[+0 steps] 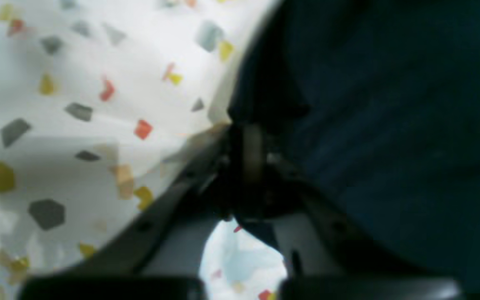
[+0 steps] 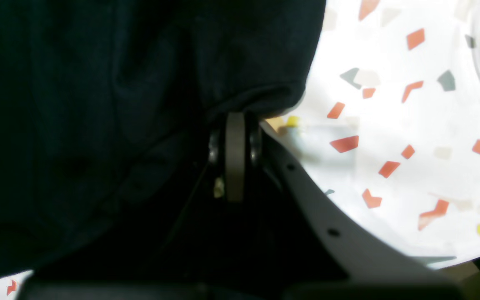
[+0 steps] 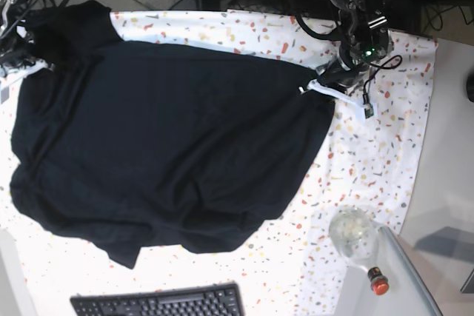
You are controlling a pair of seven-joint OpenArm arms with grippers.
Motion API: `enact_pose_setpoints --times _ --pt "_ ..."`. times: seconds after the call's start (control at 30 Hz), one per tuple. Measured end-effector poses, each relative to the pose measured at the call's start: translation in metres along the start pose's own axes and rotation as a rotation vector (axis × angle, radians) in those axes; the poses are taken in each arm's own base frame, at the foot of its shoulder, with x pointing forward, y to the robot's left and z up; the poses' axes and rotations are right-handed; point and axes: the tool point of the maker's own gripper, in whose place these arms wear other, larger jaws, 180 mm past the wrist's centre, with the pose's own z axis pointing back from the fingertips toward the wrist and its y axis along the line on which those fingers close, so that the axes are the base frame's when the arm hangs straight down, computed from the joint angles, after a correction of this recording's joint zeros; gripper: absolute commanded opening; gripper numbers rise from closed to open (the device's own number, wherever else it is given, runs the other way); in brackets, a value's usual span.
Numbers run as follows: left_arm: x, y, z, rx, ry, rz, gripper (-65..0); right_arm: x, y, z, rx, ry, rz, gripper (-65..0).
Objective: Layout the t-shirt on the table in an organized manner, then fold the t-shirt properly
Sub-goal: 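Lift the shirt with both grippers and lay it down again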
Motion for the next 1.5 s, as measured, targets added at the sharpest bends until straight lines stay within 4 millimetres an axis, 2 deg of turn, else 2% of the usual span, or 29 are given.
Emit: enact_pose_setpoints --times 0.1,0.17,0.23,0.3,0.37,0.47,0.6,0.67,0.7,0.77,0.8,0.87,0.93,1.07,1.17,1.27,1.33,1.4,1.47,1.5 --pt "0.002 -0.001 0.003 -0.002 0.006 -0.006 -65.0 -0.003 -0.004 0.006 -0.014 -0.001 0.014 -65.0" --pt "-0.003 -0.002 0.014 0.0 0.062 -0.021 -65.0 -0.003 -0.004 0.01 -0.017 -0.008 0.022 -65.0" --pt "0.005 -0.006 0.027 0.003 0.04 -0.034 -65.0 0.004 -0.004 0.014 -0.024 -0.028 0.035 -65.0" --pt "0.027 -0.013 0.037 -0.001 -0.008 -0.044 -65.0 0.015 -0.004 0.017 -0.025 -0.056 0.041 -65.0" --pt "0.056 -0.02 0.036 0.013 -0.069 -0.02 -65.0 0.026 0.001 0.011 -0.018 -0.062 0.033 -65.0" --pt "0.088 -0.047 0.02 -0.029 -0.104 -0.073 -65.0 0.058 0.006 -0.003 -0.006 -0.072 0.044 -65.0" --pt "0.111 -0.092 -0.01 -0.066 -0.07 -0.168 -65.0 0.124 0.006 -0.019 -0.032 -0.125 0.043 -65.0" --pt "0.121 -0.107 -0.023 -0.061 -0.047 -0.212 -65.0 0.146 0.008 -0.026 -0.04 -0.103 0.054 -65.0" --pt "0.132 -0.119 -0.029 -0.069 -0.045 -0.24 -65.0 0.162 0.01 -0.028 -0.039 -0.112 0.046 -65.0" --pt "0.165 -0.145 -0.034 -0.087 -0.064 -0.289 -65.0 0.204 0.017 -0.026 -0.02 -0.162 0.052 -65.0" --pt "0.188 -0.161 -0.035 -0.1 -0.09 -0.311 -65.0 0.23 0.019 -0.023 -0.025 -0.188 0.056 -65.0" --pt "0.237 -0.199 -0.028 -0.141 -0.201 -0.341 -65.0 0.282 0.023 -0.007 -0.025 -0.276 0.056 -65.0" --pt "0.272 -0.23 -0.019 -0.174 -0.267 -0.367 -65.0 0.325 0.027 0.01 -0.025 -0.357 0.064 -65.0" --pt "0.314 -0.276 -0.008 -0.219 -0.342 -0.387 -65.0 0.38 0.037 0.042 -0.041 -0.461 0.088 -65.0" --pt "0.352 -0.303 0.015 -0.258 -0.432 -0.382 -65.0 0.42 0.047 0.075 -0.022 -0.537 0.082 -65.0" --pt "0.408 -0.33 0.069 -0.385 -0.545 -0.245 -65.0 0.472 0.041 0.138 -0.078 -0.677 0.12 -65.0" --pt "0.441 -0.337 0.112 -0.48 -0.62 -0.144 -65.0 0.491 0.03 0.18 -0.164 -0.733 0.178 -65.0" --pt "0.463 -0.336 0.154 -0.542 -0.683 -0.098 -65.0 0.501 0.021 0.222 -0.256 -0.796 0.218 -65.0" --pt "0.469 -0.325 0.186 -0.566 -0.737 -0.088 -65.0 0.495 0.014 0.253 -0.336 -0.829 0.238 -65.0" --pt "0.464 -0.318 0.195 -0.569 -0.756 -0.093 -65.0 0.488 0.015 0.264 -0.365 -0.844 0.256 -65.0"
